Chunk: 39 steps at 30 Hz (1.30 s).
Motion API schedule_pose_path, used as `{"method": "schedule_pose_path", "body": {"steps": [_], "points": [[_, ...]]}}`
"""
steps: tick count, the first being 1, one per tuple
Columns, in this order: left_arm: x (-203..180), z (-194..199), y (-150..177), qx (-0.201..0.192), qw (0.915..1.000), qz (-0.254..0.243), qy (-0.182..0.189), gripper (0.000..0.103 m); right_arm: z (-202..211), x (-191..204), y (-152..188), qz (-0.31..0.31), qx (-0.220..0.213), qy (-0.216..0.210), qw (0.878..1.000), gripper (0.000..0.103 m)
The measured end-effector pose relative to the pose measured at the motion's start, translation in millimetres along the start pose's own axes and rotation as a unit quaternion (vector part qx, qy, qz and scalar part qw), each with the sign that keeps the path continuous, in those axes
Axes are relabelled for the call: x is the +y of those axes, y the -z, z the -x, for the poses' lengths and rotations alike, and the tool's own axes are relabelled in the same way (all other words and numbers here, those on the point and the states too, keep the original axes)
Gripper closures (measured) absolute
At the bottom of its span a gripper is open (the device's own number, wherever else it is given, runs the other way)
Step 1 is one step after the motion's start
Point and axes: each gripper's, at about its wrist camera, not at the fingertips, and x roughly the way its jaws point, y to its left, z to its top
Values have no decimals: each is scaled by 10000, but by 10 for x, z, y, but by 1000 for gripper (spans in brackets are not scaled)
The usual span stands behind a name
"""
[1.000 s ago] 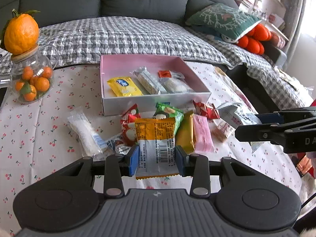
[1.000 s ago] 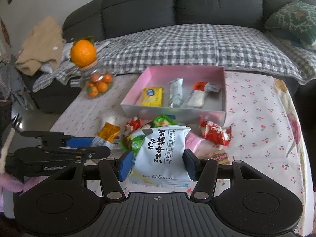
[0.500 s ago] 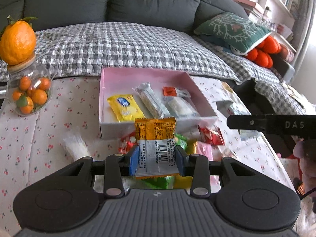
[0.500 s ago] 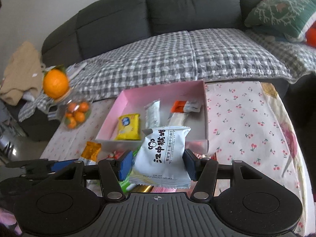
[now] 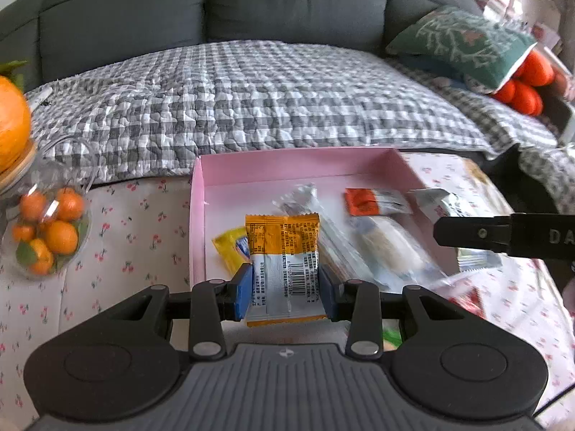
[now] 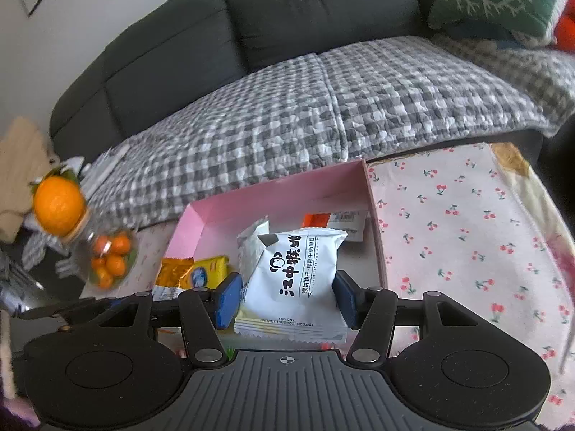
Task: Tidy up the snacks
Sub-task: 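Carry both packs into the pink box and open both grippers, then lift both open grippers out of the box toward the loose snacks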
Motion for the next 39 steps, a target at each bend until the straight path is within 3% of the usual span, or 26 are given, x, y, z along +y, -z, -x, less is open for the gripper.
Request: {"method": "schedule_pose_path", "body": {"steps": [9,19,24,36,39], "points": [[35,-436,-218,158,9994,-38,-289,67,-390,-107,-81,-433,34,155,9989,47],[32,-648,-310,167,9994,-95,-298,67,-451,-151,-93,-497,-43,197,9986,45],[19,-673,-306,113,9992,-124,-375,54,-437,-185,-106,-702,-90,89,9975,35],[73,-566,-317,58,9990,-132,-427,39,-356,-128,-86,-571,-95,126,9982,35],[81,-478,-295,25,9990,-105,-425,34,-303,-109,-67,-479,-78,147,9987,30]]}}
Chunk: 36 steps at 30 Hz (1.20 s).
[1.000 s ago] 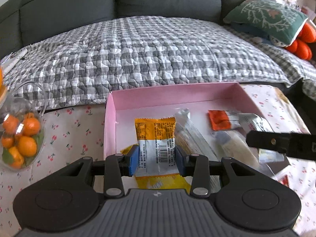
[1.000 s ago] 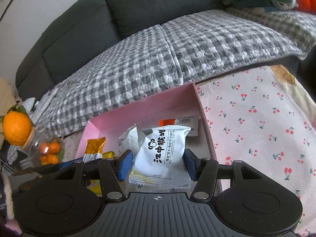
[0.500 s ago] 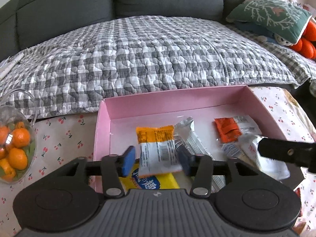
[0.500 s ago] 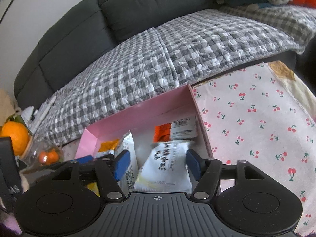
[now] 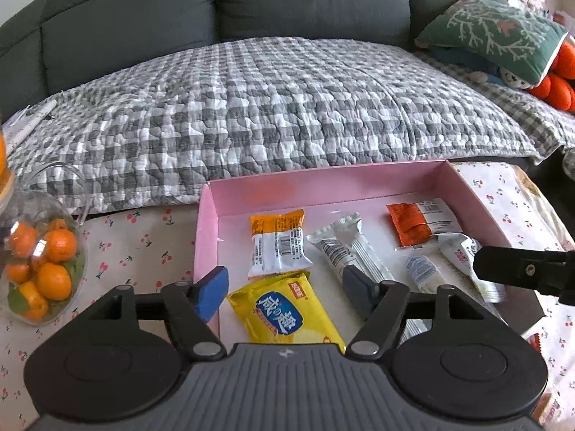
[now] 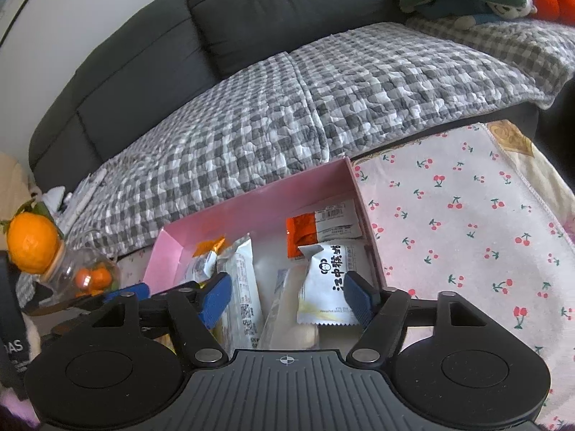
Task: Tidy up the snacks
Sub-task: 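Lift both open grippers out of the box toward the loose snacks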
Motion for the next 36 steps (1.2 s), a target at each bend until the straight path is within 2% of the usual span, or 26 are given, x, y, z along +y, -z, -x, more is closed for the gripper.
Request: {"method": "schedule_pose_path", "body": {"steps": [5,9,17,30,33,36], "points": [[19,124,61,1,10000,41,3,27,136,18,14,97,7,11,10000,29],[54,272,134,1,9999,135,29,22,251,52,31,227,31,59,9997,23],[101,544,275,-29,9999,159,-13,11,468,136,172,630,163,195,9977,20],[180,862,568,226,9989,409,-95,1,770,161,408,1011,337,281,9939,14],[189,915,677,223,9986,478,-74,1,814,163,481,1240,336,316,9912,9],[187,947,763,232,9990,359,-87,1,840,129,559,1384,368,378,9890,9]]}}
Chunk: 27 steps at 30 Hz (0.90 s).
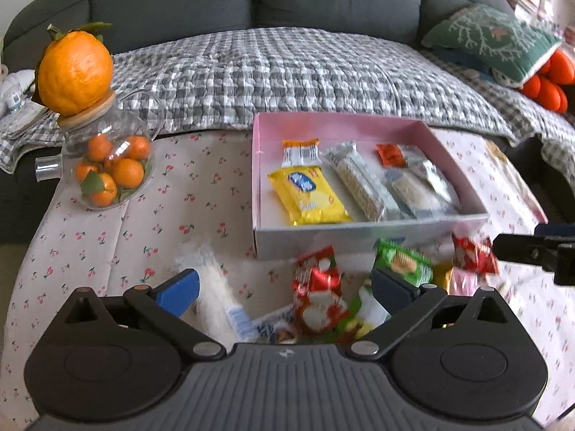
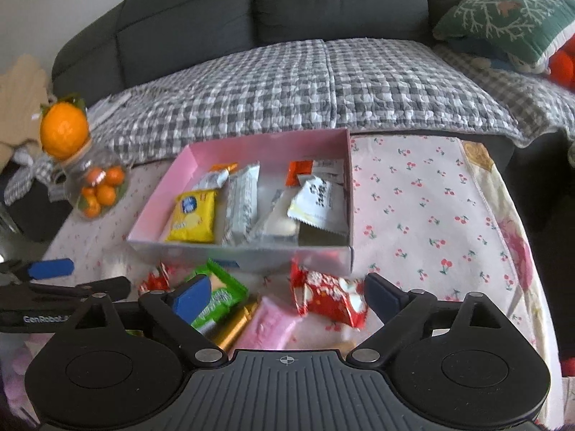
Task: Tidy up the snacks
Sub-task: 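Lift both open grippers out of the box toward the loose snacks, then grasp the green girl-print pack with the left gripper while the right grasps the brown beef pastry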
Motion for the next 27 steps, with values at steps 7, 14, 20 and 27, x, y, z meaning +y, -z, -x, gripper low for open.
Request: {"method": "schedule_pose_path", "body": {"steps": [7,14,20,27], "points": [[32,18,107,-43,9996,-270,-59,1,-18,-77,156,159,136,218,9995,9],[-68,32,153,-179,9989,-384,219,9,-86,-209,261,201,319,404,9985,9],[-286,4,171,-260,9945,-800,622,30,-150,-342,290,90,553,548,9969,9],[-422,-116,136,-321,9874,-1171,1013,52,-197,-400,343,133,757,578,9954,9]]}}
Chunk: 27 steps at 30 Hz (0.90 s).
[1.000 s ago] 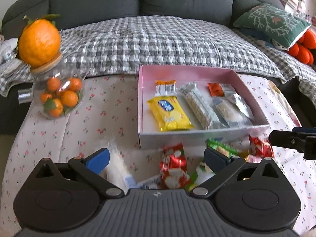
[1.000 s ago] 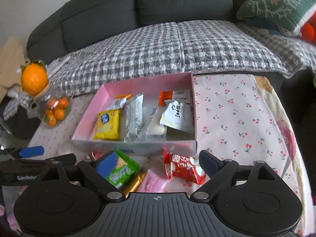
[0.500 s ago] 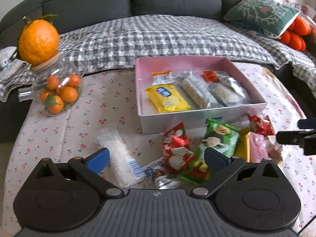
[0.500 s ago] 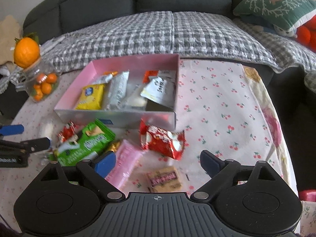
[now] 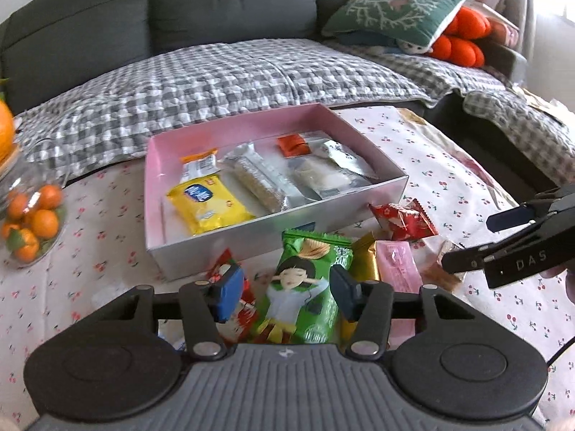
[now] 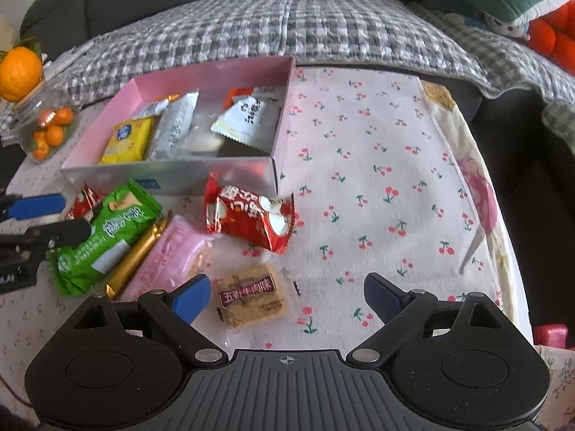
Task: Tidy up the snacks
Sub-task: 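Grasp the green girl-print pack with the left gripper while the right grasps the brown beef pastry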
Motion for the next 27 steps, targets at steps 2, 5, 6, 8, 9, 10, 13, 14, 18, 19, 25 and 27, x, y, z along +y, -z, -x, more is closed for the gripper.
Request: {"method": "schedule_pose_path", "body": {"steps": [2,5,6,8,9,10,13,14,18,19,25,27], "points": [[2,-66,-13,93,9999,19,57,57,-23,-3,14,34,56,-19,10000,9],[-13,-128,-18,167,9996,11,220,57,-57,7,32,124,125,-45,9998,9],[-28,-142,-18,196,9995,-30,240,57,-69,10,41,165,149,-52,9997,9],[-56,-167,-15,265,9992,-98,290,56,-95,19,52,229,198,-51,9995,9],[-66,-183,-11,312,9990,-122,293,55,-110,23,56,258,226,-47,9994,9],[-73,-200,1,384,9987,-157,285,54,-126,28,62,291,259,-41,9992,9],[-94,-276,44,600,9975,-275,247,55,-163,45,79,395,328,0,9987,9],[-95,-292,58,644,9972,-296,219,56,-173,51,85,428,340,19,9985,9],[-56,-331,90,854,9958,-197,250,56,-203,72,101,520,348,83,9980,9],[-43,-334,95,889,9956,-139,275,55,-206,80,102,535,332,92,9980,9],[-57,-327,109,913,9955,-93,248,54,-213,115,96,590,246,113,9979,9],[-44,-333,105,933,9953,-22,262,54,-214,129,92,623,225,126,9977,9]]}}
